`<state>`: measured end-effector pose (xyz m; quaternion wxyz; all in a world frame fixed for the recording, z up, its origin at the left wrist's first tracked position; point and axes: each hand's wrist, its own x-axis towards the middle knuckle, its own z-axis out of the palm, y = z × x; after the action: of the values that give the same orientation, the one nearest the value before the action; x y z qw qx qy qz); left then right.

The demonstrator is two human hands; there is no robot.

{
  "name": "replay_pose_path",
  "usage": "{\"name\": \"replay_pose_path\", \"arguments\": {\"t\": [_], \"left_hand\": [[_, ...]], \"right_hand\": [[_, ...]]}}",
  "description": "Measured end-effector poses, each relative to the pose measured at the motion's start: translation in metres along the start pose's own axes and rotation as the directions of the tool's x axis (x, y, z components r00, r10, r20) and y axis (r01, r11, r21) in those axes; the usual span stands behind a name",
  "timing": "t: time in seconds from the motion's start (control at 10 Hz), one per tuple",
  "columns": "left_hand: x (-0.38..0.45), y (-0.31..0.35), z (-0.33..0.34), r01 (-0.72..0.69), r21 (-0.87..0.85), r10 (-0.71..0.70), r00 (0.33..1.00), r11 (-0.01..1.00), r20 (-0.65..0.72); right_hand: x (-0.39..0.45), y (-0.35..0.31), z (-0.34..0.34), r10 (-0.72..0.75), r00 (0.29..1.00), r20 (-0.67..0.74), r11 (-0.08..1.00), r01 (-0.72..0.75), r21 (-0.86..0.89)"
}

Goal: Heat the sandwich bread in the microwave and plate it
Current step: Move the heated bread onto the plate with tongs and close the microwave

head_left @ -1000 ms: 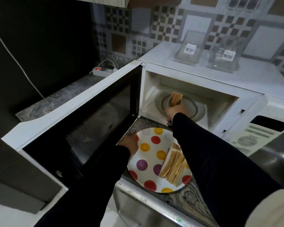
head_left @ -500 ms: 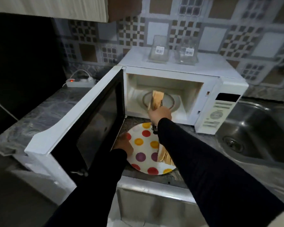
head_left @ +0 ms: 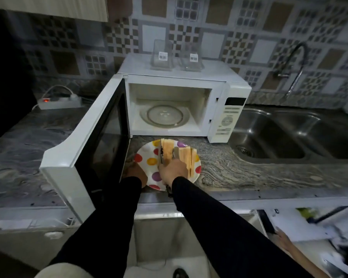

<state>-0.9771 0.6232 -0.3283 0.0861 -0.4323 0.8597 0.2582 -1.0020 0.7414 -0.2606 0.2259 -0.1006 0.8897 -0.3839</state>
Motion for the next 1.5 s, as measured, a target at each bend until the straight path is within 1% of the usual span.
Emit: {"name": "replay_pose_path", "arguments": {"t": [0.1, 0.2, 0.3, 0.4, 0.5, 0.6, 0.7, 0.8, 0.9, 1.0, 1.1, 1.2, 1.3, 1.4, 1.5], "left_hand": [[0.006, -0.007, 0.004, -0.052, 0.005, 0.053, 0.997, 0.999, -0.056], [0.006, -0.012, 0.004, -0.056, -0.111, 0.05, 0.997, 0.992, -0.051], [0.006, -0.012, 0.001, -0.031, -0.182, 0.024, 0.999, 0.983, -0.041], [0.003, -0.011, 0.001, -0.041, -0.14, 0.036, 0.999, 0.989, -0.039], [0.001, -0.009, 0.001, -0.1, -0.074, 0.092, 0.991, 0.992, -0.098], [-0.004, -0.008, -0.001, 0.011, -0.177, -0.019, 0.999, 0.984, -0.043], [-0.003, -0.007, -0.004, -0.052, -0.135, 0.044, 0.997, 0.99, -0.06], [0.005, -0.008, -0.001, -0.044, -0.182, 0.039, 0.999, 0.982, -0.031], [0.001, -0.008, -0.001, -0.012, -0.211, 0.004, 0.999, 0.977, -0.037], [0.005, -0.009, 0.001, 0.038, -0.228, -0.041, 0.999, 0.973, -0.012], [-0.001, -0.007, 0.001, -0.117, 0.057, 0.118, 0.993, 0.992, -0.012], [-0.008, 0.0, -0.007, -0.1, -0.088, 0.091, 0.991, 0.991, -0.098], [-0.009, 0.016, -0.018, -0.151, -0.303, 0.048, 0.946, 0.941, -0.321], [-0.027, 0.035, -0.032, -0.228, -0.47, 0.083, 0.947, 0.853, -0.31], [-0.021, 0.046, -0.031, -0.224, -0.659, 0.169, 0.975, 0.718, -0.147]], "right_hand": [[-0.005, 0.004, 0.002, 0.012, 1.0, -0.009, 1.0, -0.012, -0.015], [-0.009, 0.009, 0.006, 0.02, 0.999, -0.036, 1.0, -0.021, -0.006], [-0.009, 0.01, 0.017, 0.04, 0.999, -0.02, 0.999, -0.039, 0.016], [-0.008, 0.009, 0.023, 0.05, 0.998, -0.029, 0.998, -0.049, 0.025], [-0.005, 0.006, 0.024, 0.044, 0.998, -0.041, 0.999, -0.043, 0.028], [-0.001, 0.005, 0.023, 0.041, 0.997, -0.06, 0.999, -0.04, 0.024], [0.003, 0.007, 0.022, 0.052, 0.995, -0.079, 0.998, -0.051, 0.021], [0.002, 0.012, 0.017, 0.066, 0.995, -0.078, 0.998, -0.065, 0.007], [0.001, 0.013, 0.013, 0.075, 0.995, -0.06, 0.997, -0.075, 0.007], [0.002, 0.013, 0.011, 0.068, 0.996, -0.062, 0.998, -0.068, 0.002], [0.002, 0.012, 0.009, 0.056, 0.993, -0.1, 0.998, -0.059, -0.021], [0.0, 0.007, -0.001, 0.025, 0.992, -0.121, 0.999, -0.029, -0.028], [0.0, -0.002, -0.009, -0.006, 0.989, -0.15, 1.0, 0.008, 0.012], [-0.001, -0.008, -0.016, 0.01, 0.99, -0.138, 0.99, 0.009, 0.14], [0.004, -0.016, -0.03, 0.103, 0.989, -0.109, 0.915, -0.051, 0.4]]}}
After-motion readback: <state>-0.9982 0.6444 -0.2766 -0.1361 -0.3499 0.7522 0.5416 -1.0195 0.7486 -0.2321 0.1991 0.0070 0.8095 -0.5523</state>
